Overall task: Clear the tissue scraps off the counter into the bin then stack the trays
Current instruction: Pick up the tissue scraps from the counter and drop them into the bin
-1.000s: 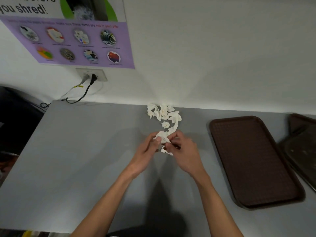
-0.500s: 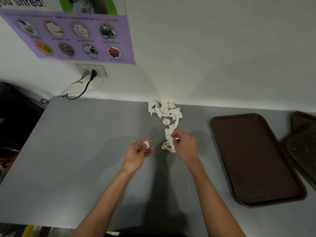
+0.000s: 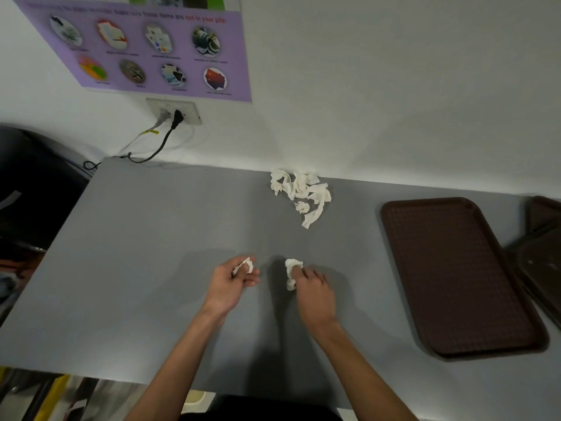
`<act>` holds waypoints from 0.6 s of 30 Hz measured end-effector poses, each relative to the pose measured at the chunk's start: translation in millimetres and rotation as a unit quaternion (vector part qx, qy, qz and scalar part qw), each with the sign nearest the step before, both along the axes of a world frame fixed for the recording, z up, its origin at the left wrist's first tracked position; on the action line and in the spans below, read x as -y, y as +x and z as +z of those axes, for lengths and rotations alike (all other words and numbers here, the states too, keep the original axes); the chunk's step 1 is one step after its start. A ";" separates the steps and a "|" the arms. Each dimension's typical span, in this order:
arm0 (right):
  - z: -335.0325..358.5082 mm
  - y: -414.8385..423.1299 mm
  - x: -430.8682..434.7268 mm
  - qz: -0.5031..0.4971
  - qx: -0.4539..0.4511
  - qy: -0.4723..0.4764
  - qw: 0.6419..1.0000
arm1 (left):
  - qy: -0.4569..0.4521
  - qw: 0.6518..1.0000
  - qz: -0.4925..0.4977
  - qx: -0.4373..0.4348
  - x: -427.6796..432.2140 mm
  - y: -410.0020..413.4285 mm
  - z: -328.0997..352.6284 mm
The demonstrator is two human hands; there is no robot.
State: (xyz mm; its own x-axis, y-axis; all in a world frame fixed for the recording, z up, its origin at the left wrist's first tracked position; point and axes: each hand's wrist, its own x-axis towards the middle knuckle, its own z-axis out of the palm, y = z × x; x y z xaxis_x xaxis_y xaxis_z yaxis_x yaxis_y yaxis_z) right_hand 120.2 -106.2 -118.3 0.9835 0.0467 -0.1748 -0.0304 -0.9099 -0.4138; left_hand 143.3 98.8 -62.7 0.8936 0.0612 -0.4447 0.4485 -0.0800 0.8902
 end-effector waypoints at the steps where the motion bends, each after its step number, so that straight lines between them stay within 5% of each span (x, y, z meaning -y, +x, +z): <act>1: -2.5 -2.8 2.3 -0.015 -0.003 0.015 1.000 | -0.001 1.000 0.000 0.000 -3.3 -4.8 0.6; 11: 34.4 -33.8 -24.7 -0.139 -0.030 0.198 0.970 | 0.001 0.999 0.034 0.026 -64.6 -72.6 -5.0; 18: 56.3 -128.1 -124.3 -0.176 -0.066 0.392 0.900 | 0.020 0.998 0.005 0.055 -151.8 -148.6 -6.7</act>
State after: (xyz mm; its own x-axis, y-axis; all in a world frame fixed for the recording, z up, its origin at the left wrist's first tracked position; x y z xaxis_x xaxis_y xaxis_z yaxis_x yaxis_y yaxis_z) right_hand -7.9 18.1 -62.0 0.9347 -0.1036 -0.3399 -0.3553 -0.2636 -0.8968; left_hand -5.3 250.6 -69.4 0.9360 0.0854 -0.3415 0.3496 -0.1125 0.9301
